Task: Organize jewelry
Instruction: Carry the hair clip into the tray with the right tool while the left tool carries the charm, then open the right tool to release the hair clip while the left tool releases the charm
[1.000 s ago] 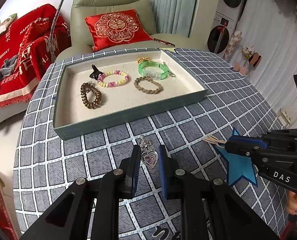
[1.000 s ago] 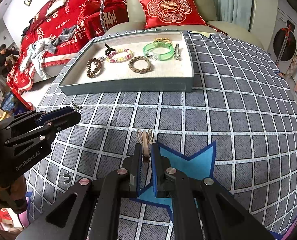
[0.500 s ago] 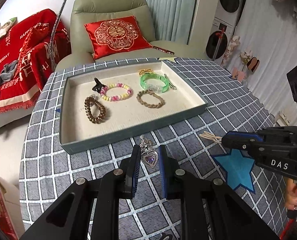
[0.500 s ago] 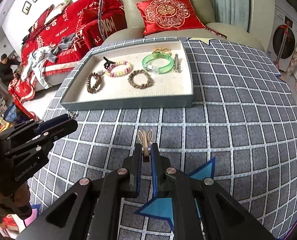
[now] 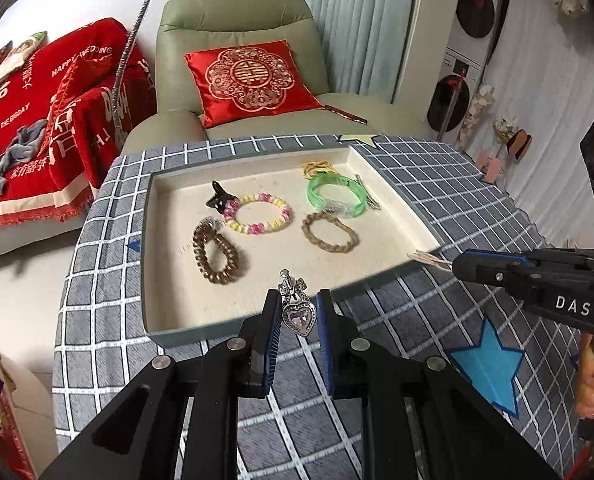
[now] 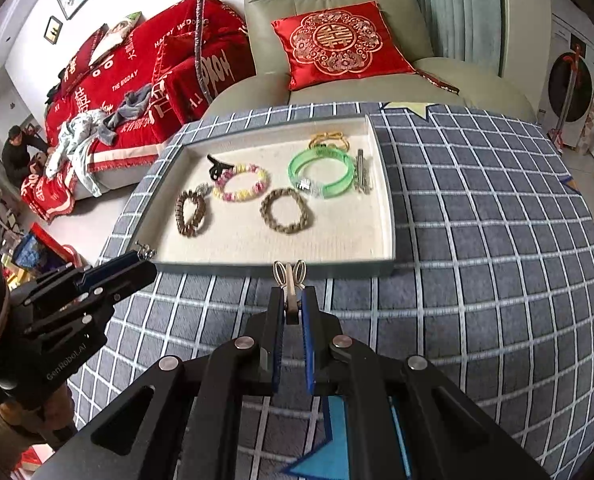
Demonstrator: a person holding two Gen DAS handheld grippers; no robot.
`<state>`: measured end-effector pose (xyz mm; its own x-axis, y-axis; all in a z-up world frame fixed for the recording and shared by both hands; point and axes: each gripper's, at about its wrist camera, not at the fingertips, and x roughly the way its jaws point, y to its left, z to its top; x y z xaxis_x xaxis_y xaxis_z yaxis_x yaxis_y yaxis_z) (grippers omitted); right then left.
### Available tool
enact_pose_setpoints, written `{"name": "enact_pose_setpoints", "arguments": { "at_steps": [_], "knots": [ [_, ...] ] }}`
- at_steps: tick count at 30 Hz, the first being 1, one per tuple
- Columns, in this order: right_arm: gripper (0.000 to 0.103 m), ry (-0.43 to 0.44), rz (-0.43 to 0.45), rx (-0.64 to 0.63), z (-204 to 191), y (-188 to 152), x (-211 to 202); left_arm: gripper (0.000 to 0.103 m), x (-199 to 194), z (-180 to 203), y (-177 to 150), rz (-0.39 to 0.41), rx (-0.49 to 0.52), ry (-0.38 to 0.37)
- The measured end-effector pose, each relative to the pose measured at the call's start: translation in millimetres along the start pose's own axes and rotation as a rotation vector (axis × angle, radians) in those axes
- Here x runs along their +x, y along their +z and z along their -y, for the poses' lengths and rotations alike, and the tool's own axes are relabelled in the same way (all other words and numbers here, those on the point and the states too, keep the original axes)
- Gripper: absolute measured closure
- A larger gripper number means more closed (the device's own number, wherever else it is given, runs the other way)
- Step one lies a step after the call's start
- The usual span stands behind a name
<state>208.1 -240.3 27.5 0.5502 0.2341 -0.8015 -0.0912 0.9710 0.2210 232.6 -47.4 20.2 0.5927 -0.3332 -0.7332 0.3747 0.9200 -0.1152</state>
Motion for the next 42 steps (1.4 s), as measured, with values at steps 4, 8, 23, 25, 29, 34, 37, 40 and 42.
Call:
{"name": "enact_pose_setpoints", "arguments": {
  "at_steps": [4, 8, 23, 25, 29, 34, 37, 40, 42],
  "knots": [
    [0.094, 0.001, 0.005, 0.007, 0.5, 15.2, 6.5, 0.07, 6.6, -6.4, 9.5, 0.009, -0.008, 0.021],
    [0.094, 0.0, 0.008, 0.012, 0.4, 29.5, 14.8, 0.07, 15.9, -16.3, 22.6, 0.017, -0.024, 0.049],
    [0.094, -0.003, -0.006, 0.052, 6.6, 64.5, 64.7, 0.07, 63.9, -36.6, 31.1, -0.014, -0.07, 0.162],
    [0.094, -0.008, -0.016, 0.054, 7.3, 64.2, 73.5, 0.07, 69.3, -36.7, 29.0, -0.02, -0.064, 0.183],
    [0.094, -0.024, -0.042, 0.05, 7.6, 59.6, 90.6, 0.07, 79.6, -36.1, 24.4, -0.044, -0.054, 0.208],
    [0.094, -0.025, -0.069, 0.064, 11.7, 55.3, 105.4, 0.07, 85.3, -34.8, 20.8, -0.057, -0.042, 0.219],
    [0.093, -0.031, -0.087, 0.056, 11.5, 53.7, 111.8, 0.07, 87.8, -34.1, 19.3, -0.064, -0.041, 0.227],
    [0.093, -0.036, -0.101, 0.054, 11.8, 52.5, 115.1, 0.07, 86.3, -32.9, 19.4, -0.057, -0.04, 0.235],
    [0.091, -0.035, -0.111, 0.057, 12.0, 52.3, 116.5, 0.07, 85.0, -32.1, 19.7, -0.053, -0.038, 0.235]
  ]
}}
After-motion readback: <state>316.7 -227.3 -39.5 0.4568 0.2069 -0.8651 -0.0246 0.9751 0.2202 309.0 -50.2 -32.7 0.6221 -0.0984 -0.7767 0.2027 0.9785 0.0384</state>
